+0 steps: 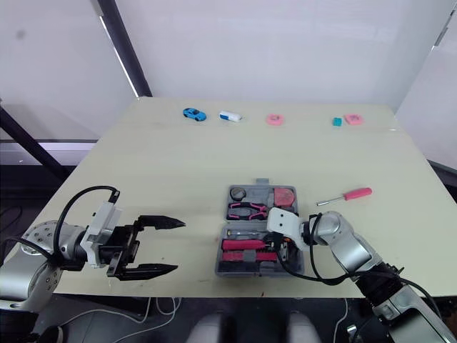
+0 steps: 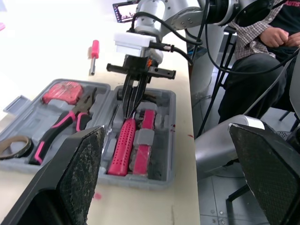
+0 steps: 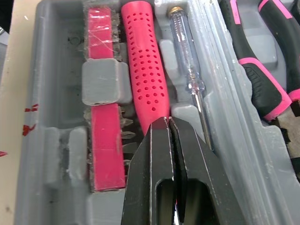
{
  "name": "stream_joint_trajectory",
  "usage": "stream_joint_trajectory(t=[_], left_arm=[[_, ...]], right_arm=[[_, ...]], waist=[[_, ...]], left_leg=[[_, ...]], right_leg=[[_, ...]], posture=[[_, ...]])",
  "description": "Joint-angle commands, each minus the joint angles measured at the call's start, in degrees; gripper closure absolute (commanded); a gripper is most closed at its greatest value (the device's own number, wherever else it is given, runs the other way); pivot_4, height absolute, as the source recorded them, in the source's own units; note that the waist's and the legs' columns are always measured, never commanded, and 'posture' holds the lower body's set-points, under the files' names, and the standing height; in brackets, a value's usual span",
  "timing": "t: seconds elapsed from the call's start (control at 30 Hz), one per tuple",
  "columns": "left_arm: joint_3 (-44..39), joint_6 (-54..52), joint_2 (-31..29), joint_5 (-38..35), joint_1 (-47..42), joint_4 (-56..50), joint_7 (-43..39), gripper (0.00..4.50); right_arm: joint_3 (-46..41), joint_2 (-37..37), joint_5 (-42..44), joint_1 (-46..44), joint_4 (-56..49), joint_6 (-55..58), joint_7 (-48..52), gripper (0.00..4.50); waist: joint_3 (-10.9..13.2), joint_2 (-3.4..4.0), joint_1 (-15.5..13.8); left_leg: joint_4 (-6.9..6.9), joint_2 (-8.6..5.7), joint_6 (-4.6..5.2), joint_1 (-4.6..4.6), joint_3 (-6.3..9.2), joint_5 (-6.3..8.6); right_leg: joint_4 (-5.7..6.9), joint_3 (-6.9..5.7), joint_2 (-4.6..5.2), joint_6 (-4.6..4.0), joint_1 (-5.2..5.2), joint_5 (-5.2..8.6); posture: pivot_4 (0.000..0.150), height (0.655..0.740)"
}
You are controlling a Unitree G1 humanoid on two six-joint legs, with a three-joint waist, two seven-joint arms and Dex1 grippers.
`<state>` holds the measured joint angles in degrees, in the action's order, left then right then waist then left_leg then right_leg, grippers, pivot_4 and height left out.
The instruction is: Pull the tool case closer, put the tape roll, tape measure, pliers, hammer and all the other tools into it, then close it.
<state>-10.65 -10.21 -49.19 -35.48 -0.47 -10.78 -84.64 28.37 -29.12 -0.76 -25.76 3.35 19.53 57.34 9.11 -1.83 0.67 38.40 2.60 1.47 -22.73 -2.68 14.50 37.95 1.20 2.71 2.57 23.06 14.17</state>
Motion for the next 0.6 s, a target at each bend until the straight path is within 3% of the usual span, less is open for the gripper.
stream_joint_trajectory(t=[0.03, 0.33, 0.6], left_arm=[[-0.43, 0.59, -0.25, -0.07, -0.64, -0.69, 0.04, 0.0], [-0.89, 0.5, 0.1, 0.0, 0.25, -1.31, 0.7, 0.0], [-3.07, -0.11, 2.21, -1.37, 2.14, -0.61, 4.09, 0.0]], right_arm=[[3.73, -0.18, -4.13, 1.7, 5.94, 1.14, 0.22, 4.42], [3.19, -0.11, -4.36, 2.25, 6.12, -2.94, 1.07, 4.42], [-11.06, 1.97, 8.07, 7.29, -0.97, -10.84, -0.25, 4.42]], waist=[[-0.11, -0.05, 0.05], [-0.5, -0.05, 0.1], [-0.29, 0.18, 0.06]], left_leg=[[-0.01, 0.01, 0.0, 0.01, 0.0, 0.0], [-0.03, 0.07, 0.0, 0.1, -0.02, 0.0], [-0.07, 0.1, 0.0, 0.01, -0.01, 0.0]], right_leg=[[0.0, 0.0, 0.0, 0.0, 0.0, 0.0], [-0.02, 0.0, 0.01, -0.02, 0.0, 0.01], [-0.03, 0.05, 0.0, -0.02, 0.04, 0.01]], posture=[[0.15, 0.74], [0.15, 0.74], [0.15, 0.74]])
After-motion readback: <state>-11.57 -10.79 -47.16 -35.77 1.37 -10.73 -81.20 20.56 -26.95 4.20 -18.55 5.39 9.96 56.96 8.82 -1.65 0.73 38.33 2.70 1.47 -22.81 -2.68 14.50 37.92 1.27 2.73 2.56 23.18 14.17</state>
